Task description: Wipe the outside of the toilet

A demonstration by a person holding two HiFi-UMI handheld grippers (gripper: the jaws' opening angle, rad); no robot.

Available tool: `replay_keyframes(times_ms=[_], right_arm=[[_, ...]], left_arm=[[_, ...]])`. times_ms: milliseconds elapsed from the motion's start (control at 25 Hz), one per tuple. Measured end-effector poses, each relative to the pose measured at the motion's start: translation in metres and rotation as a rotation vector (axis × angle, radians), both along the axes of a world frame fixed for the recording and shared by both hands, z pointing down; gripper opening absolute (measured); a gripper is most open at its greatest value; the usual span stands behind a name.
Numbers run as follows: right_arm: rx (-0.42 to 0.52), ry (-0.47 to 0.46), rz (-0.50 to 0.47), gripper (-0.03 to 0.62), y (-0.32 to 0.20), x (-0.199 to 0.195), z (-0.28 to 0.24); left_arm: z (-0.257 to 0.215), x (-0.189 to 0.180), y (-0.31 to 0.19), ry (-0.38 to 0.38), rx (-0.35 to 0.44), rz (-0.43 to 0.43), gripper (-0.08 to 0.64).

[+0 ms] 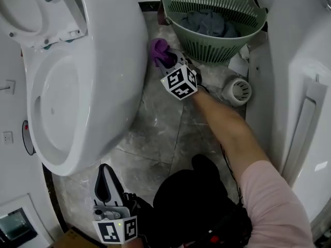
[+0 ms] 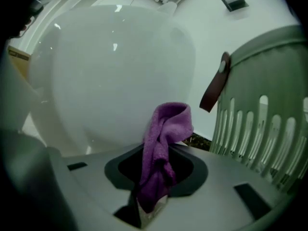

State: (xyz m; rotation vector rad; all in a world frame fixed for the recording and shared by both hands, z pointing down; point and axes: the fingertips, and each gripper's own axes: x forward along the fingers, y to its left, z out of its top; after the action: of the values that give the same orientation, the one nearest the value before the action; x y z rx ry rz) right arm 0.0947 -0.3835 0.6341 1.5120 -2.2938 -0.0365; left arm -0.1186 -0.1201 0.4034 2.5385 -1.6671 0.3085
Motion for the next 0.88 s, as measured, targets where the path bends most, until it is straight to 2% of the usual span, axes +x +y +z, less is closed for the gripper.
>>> replay_keyframes(times_ms=[240, 560, 720, 880], right_arm=[[-0.019, 0.022, 0.004, 0.114, -0.029, 0.006, 0.02], [-0.073, 0.055, -0.002, 0.113, -0.039, 0.003, 0.05], [-0.07, 0.059, -0.012, 0.112, -0.046, -0.005, 0.051], [-0.063, 0.045, -0.026, 0.11, -0.051, -0.014, 0.049]], left_arm=[[0.01, 0.009, -0.013, 0.004, -0.009, 0.013, 0.009], [0.016, 0.008, -0.014, -0.03, -0.024, 0.03, 0.008], [0.019, -0.001, -0.015, -0.038, -0.032, 0.01, 0.008], [0.024, 0.0, -0.012, -0.05, -0.048, 0.026, 0.008]])
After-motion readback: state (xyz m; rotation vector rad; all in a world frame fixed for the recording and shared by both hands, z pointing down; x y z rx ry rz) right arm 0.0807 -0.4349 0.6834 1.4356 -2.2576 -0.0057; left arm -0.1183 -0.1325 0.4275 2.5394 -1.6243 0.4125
